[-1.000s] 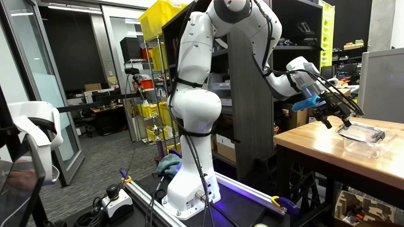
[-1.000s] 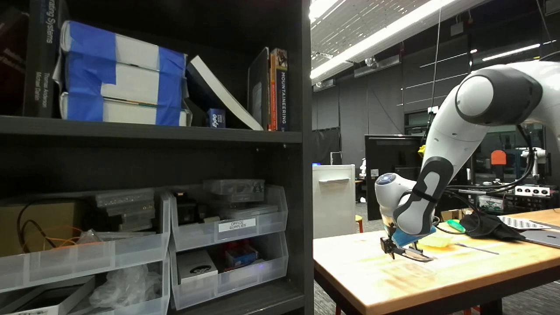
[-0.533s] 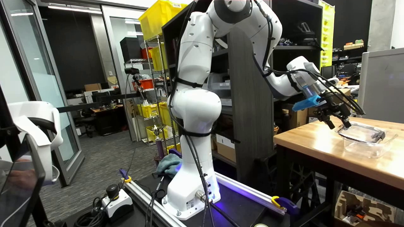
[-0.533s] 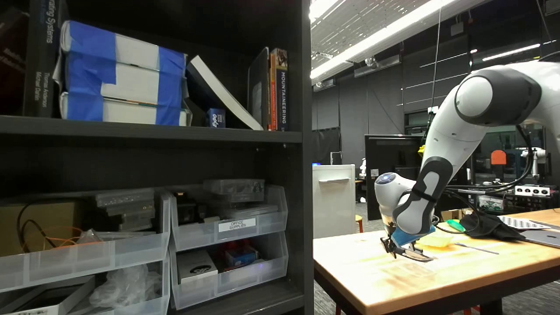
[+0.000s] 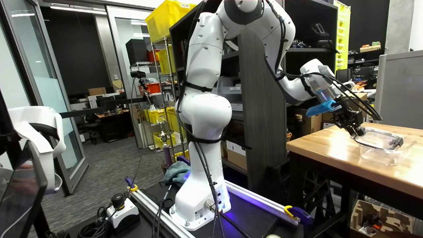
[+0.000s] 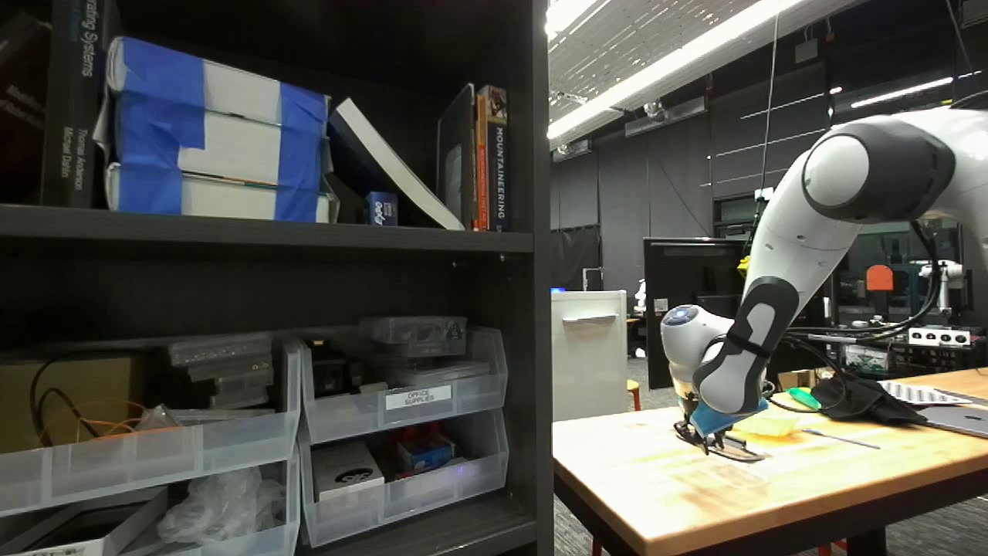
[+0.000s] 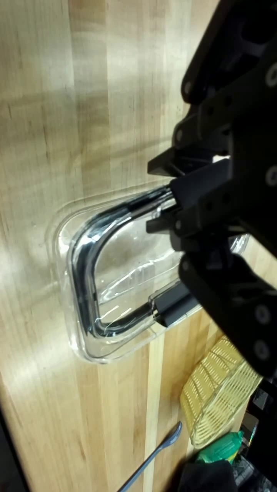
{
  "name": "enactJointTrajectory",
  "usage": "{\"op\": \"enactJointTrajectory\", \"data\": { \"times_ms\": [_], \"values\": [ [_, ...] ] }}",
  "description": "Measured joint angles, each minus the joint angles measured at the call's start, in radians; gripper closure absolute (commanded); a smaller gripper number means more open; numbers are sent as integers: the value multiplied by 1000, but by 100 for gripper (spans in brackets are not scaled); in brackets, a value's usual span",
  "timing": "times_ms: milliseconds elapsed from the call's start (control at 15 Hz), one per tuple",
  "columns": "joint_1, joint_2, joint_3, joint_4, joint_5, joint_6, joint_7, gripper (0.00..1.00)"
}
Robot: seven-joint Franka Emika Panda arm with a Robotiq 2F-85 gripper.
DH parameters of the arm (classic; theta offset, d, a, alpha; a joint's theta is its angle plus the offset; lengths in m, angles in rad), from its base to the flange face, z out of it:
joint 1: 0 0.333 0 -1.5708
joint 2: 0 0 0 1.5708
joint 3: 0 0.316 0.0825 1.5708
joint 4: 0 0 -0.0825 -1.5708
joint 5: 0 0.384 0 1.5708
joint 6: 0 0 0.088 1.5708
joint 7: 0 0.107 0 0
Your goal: Move the lid to the left
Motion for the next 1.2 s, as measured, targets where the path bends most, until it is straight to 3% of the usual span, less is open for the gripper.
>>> {"op": "enactJointTrajectory", "data": {
  "times_ms": [133,267,933,1000,1200],
  "values": [
    [0,0,0,0,0,2,0,83],
    [0,0,0,0,0,3,-1,94],
    [0,-3,1,-2,12,6,-11,90],
    [-2,-8,6,-6,49,2,-47,83],
    [-17,-60,59,-35,298,-48,-275,93]
  ]
}}
